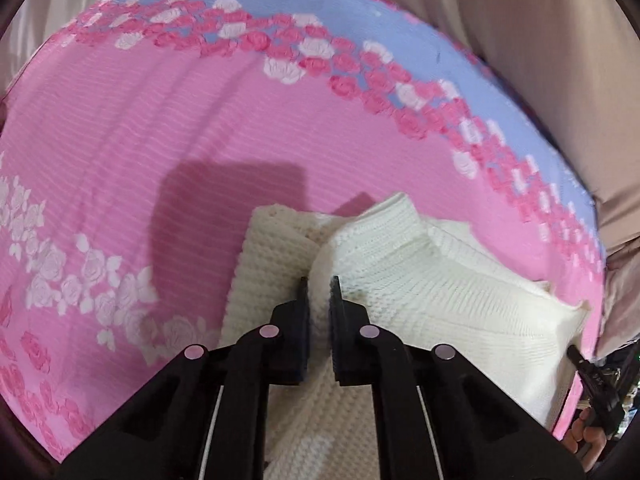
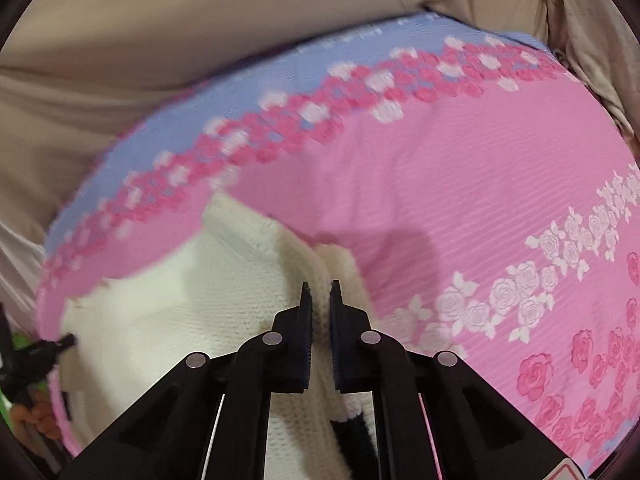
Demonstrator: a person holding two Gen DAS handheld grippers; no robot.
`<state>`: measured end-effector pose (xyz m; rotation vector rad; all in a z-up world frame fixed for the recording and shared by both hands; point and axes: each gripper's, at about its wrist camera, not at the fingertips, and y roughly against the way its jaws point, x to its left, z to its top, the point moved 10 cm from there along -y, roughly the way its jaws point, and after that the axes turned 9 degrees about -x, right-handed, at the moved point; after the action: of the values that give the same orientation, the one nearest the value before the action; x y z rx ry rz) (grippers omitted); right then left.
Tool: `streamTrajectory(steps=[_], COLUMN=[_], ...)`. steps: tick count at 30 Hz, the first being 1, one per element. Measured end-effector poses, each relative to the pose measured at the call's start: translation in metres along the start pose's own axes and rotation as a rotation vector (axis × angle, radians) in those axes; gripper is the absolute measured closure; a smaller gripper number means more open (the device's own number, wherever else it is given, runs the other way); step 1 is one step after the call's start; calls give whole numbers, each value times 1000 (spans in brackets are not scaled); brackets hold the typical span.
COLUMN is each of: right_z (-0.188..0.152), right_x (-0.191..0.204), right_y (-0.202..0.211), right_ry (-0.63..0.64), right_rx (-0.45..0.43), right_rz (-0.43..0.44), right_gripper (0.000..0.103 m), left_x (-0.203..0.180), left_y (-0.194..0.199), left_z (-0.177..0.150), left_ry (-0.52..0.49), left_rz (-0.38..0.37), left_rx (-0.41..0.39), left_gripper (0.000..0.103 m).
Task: Fold small clothes
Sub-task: 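Open both tools and press the folded sweater flat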
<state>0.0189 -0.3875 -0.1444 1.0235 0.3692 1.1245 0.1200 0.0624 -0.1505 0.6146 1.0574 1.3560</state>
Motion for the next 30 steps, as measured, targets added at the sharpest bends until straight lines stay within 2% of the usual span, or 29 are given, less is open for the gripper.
streamTrajectory(steps=[1,2,4,6,8,10,12,13,14,16,17,18,20,24,26,27,29,30], right_z=[-8,-9,-2,8,15,7,-16,-31,-44,-66,-82,-93,-92,-76,-79,-81,-75,-66], right_x=[-5,-5,-2,6,21,48,96,121,142,164,173,176,183,193,177,167,154,146], right_y=[-15,-21,-14,11,45,59,58,51,44,23,1,-11,-10,15,-6,-19,-12,-3], right_ry=[6,4,-23,-50,-11,24,113,167,208,279,323,343,396,331,329,324,248,224], right_rx=[39,32,44,-4,-101,-116,-66,-28,-3,52,109,145,125,88,119,142,152,135], right_rz=[-16,6,13,30,14,72,160,201,229,230,208,193,172,235,170,152,217,198], right_gripper=[96,96,94,91,84,84,87,95,97,97,97,98,98,98,99,102,103,103], left_x=[-1,-3,-7,-10,-15,-24,-40,-52,-62,-65,-62,-59,-56,-48,-48,-48,-45,-39], left_y=[-1,-1,8,27,51,66,67,60,49,25,16,11,14,12,12,13,19,24], left_z=[1,2,1,2,3,-1,-11,-22,-32,-48,-54,-55,-53,-49,-49,-49,-45,-40], left_ry=[-30,-52,-72,-85,-116,-138,-156,-184,-222,-264,-264,-251,-247,-200,-199,-206,-188,-166], left_rz=[15,26,26,13,37,50,28,4,-7,32,43,43,39,20,16,12,1,2], left_rx=[-18,-20,-5,-31,-103,-139,-141,-116,-90,-42,-14,-22,-21,-7,-8,-10,-20,-42], left_gripper=[95,95,94,92,92,89,88,86,85,84,84,84,84,84,84,84,83,84])
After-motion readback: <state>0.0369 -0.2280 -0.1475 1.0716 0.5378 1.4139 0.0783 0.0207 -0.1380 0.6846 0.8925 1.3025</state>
